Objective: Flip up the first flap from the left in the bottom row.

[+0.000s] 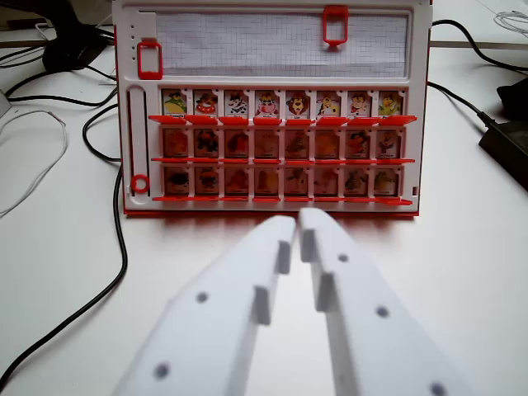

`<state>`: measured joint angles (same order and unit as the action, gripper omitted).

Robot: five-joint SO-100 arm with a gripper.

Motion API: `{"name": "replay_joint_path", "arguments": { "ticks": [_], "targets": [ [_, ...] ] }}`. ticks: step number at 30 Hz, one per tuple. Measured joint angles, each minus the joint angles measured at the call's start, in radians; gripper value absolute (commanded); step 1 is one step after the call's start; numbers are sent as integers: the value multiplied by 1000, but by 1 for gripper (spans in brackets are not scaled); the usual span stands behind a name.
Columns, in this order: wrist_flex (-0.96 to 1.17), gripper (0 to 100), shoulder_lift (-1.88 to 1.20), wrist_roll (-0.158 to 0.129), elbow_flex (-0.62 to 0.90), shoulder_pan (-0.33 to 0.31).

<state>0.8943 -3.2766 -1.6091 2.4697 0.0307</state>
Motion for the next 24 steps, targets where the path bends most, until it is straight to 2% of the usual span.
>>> {"name": "replay_joint_path", "arguments": {
  "ticks": [5,24],
  "targets": [
    [0,0,0,0,0,15],
    [0,0,2,0,23,8]
  ]
}}
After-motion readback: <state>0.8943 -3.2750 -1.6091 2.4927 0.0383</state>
